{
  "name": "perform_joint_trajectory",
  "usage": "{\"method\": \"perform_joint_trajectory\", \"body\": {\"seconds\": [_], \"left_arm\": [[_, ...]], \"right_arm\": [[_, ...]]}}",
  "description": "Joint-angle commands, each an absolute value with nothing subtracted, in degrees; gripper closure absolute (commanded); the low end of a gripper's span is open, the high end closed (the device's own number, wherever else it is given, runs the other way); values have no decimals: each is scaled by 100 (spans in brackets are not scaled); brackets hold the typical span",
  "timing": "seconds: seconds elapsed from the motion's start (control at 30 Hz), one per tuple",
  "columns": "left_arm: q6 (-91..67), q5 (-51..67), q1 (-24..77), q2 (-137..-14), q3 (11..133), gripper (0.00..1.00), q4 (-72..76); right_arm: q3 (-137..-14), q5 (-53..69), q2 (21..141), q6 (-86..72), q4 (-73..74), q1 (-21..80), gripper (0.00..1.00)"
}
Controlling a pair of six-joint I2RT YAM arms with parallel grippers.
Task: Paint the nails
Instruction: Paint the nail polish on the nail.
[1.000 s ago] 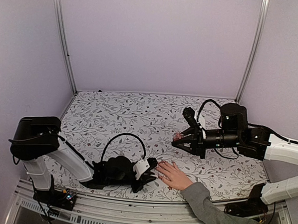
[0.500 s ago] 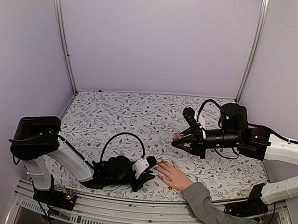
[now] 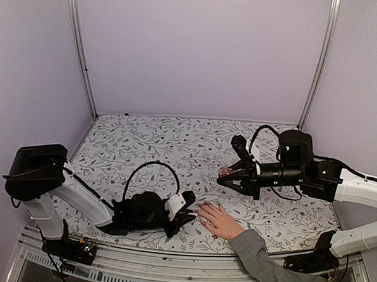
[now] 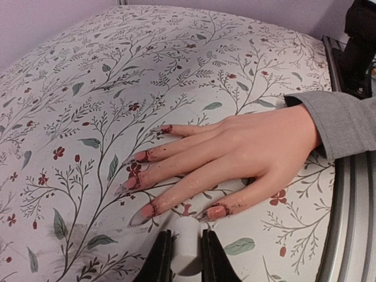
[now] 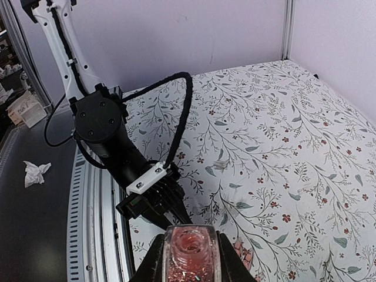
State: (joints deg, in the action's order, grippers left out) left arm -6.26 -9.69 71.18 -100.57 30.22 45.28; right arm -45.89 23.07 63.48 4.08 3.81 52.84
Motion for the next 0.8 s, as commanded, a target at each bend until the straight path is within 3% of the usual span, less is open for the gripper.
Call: {"method": "perform_joint_trajectory", "body": {"seconds": [0.0, 0.27, 0.77], "left_arm": [[-619, -924, 7044, -9770, 2848, 100, 4670], [-605, -393, 7074, -10029, 2948, 100, 4672], [-676, -500, 7049, -10356, 3203, 100, 4449]], "right_arm": [[-4579, 2258, 6231, 404, 254, 5256, 100], [-4579, 2265, 6231, 404, 258, 5256, 100], [-4588, 2251, 6249, 404, 263, 5256, 100]]}}
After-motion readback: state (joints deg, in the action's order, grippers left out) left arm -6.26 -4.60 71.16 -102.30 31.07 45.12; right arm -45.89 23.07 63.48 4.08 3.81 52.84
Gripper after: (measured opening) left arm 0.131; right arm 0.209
